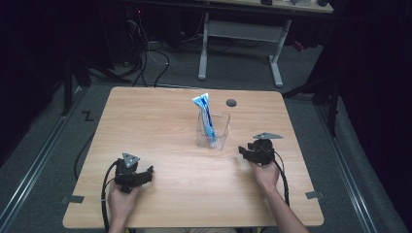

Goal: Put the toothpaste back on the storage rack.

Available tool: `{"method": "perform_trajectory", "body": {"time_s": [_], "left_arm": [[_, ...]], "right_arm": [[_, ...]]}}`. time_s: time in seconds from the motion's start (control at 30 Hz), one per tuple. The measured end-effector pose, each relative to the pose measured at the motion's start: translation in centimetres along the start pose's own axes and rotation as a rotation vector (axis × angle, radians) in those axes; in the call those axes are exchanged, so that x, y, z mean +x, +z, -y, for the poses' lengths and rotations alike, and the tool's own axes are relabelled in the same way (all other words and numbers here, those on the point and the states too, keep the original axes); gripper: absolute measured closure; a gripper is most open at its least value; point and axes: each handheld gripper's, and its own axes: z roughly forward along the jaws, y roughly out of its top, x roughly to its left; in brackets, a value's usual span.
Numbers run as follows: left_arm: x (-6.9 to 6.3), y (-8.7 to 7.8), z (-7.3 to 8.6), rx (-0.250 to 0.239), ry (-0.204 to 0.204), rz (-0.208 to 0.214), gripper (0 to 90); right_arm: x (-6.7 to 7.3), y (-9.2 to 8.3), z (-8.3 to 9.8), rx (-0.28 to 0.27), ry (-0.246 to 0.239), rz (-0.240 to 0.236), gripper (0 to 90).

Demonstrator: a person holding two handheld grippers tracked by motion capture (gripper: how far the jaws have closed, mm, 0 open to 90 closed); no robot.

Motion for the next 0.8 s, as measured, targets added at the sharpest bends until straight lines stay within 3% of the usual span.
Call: {"method": "perform_trajectory", "body": {"time_s": [0.8], "left_arm": [[0.0,0.0,0.0,0.000,0.000,0.000,24.3]], "right_arm": [[-0.2,0.5,1.8,0.015,-0.018,0.044,51.7]]}}
